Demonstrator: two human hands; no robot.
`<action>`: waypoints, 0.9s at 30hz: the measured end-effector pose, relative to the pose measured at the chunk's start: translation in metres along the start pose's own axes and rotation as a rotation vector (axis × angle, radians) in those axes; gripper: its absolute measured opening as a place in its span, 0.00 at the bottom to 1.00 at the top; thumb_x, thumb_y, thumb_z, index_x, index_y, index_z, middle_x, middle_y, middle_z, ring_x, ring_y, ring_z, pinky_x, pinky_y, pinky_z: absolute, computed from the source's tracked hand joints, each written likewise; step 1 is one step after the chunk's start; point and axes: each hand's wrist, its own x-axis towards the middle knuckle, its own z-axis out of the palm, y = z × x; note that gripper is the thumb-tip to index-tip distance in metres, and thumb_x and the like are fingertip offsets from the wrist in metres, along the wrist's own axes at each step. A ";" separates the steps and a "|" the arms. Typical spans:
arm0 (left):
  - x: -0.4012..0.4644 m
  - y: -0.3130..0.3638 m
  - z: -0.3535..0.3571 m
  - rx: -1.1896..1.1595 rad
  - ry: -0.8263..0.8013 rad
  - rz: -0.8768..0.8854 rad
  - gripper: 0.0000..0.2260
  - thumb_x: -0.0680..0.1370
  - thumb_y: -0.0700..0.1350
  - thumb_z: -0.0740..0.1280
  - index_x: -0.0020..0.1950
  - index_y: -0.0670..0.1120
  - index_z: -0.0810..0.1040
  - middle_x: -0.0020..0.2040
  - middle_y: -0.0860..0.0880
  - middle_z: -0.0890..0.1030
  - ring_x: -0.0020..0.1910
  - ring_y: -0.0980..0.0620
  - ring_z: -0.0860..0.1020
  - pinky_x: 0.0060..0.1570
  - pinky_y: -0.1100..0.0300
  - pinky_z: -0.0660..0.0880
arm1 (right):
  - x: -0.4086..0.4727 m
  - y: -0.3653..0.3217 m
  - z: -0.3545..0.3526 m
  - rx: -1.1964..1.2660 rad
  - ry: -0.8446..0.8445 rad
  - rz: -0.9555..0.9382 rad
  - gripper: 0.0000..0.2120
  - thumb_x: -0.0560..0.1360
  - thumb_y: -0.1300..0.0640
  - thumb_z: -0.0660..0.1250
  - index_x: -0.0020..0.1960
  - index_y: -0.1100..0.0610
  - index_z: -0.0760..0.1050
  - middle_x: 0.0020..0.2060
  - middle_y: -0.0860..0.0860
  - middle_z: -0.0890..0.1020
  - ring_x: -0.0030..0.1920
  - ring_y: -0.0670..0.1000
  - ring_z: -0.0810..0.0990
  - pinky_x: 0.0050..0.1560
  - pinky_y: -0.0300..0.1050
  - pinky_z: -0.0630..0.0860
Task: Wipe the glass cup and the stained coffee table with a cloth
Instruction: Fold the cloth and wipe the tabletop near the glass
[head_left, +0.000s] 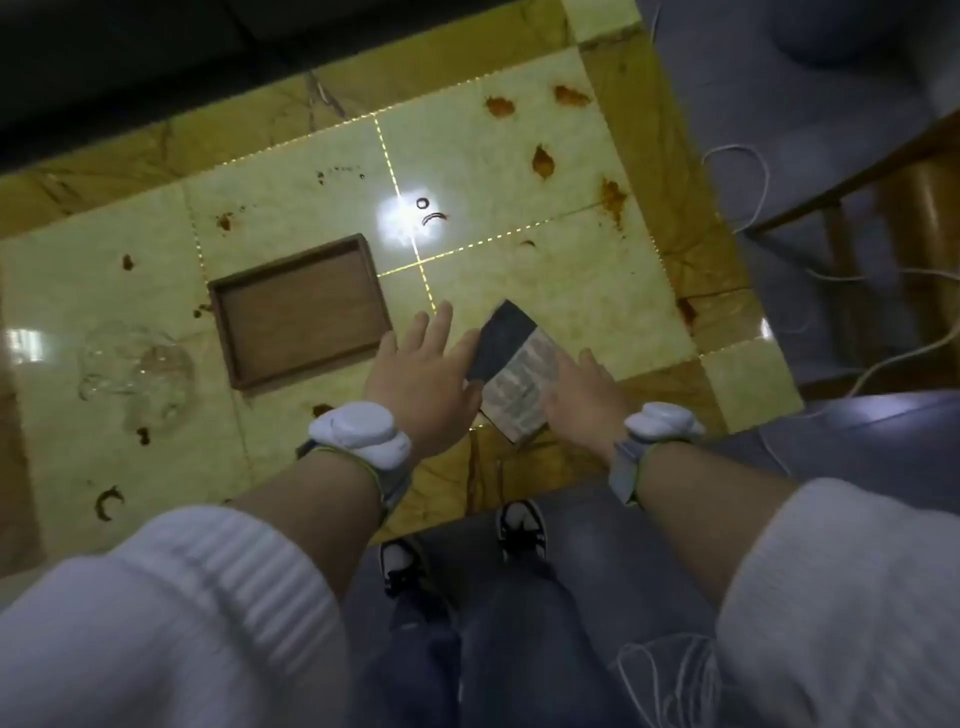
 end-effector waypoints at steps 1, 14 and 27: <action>0.003 0.002 0.005 0.010 -0.032 0.006 0.28 0.81 0.59 0.52 0.79 0.53 0.52 0.81 0.46 0.46 0.79 0.43 0.49 0.74 0.42 0.56 | 0.004 -0.001 0.004 -0.003 -0.019 0.006 0.30 0.83 0.49 0.56 0.81 0.50 0.48 0.80 0.56 0.50 0.77 0.62 0.55 0.73 0.57 0.63; 0.028 0.006 0.047 0.002 -0.104 -0.009 0.27 0.81 0.57 0.53 0.79 0.52 0.54 0.80 0.44 0.48 0.78 0.42 0.52 0.71 0.46 0.60 | 0.061 0.003 0.035 -0.038 0.057 0.201 0.22 0.81 0.57 0.61 0.72 0.58 0.59 0.68 0.61 0.65 0.66 0.64 0.67 0.63 0.59 0.70; 0.008 -0.009 0.033 -0.081 -0.199 -0.029 0.41 0.76 0.43 0.65 0.79 0.52 0.39 0.80 0.44 0.46 0.78 0.43 0.52 0.71 0.47 0.62 | 0.035 -0.029 0.012 0.052 0.038 -0.176 0.05 0.78 0.54 0.62 0.46 0.52 0.67 0.47 0.52 0.74 0.44 0.58 0.73 0.38 0.49 0.71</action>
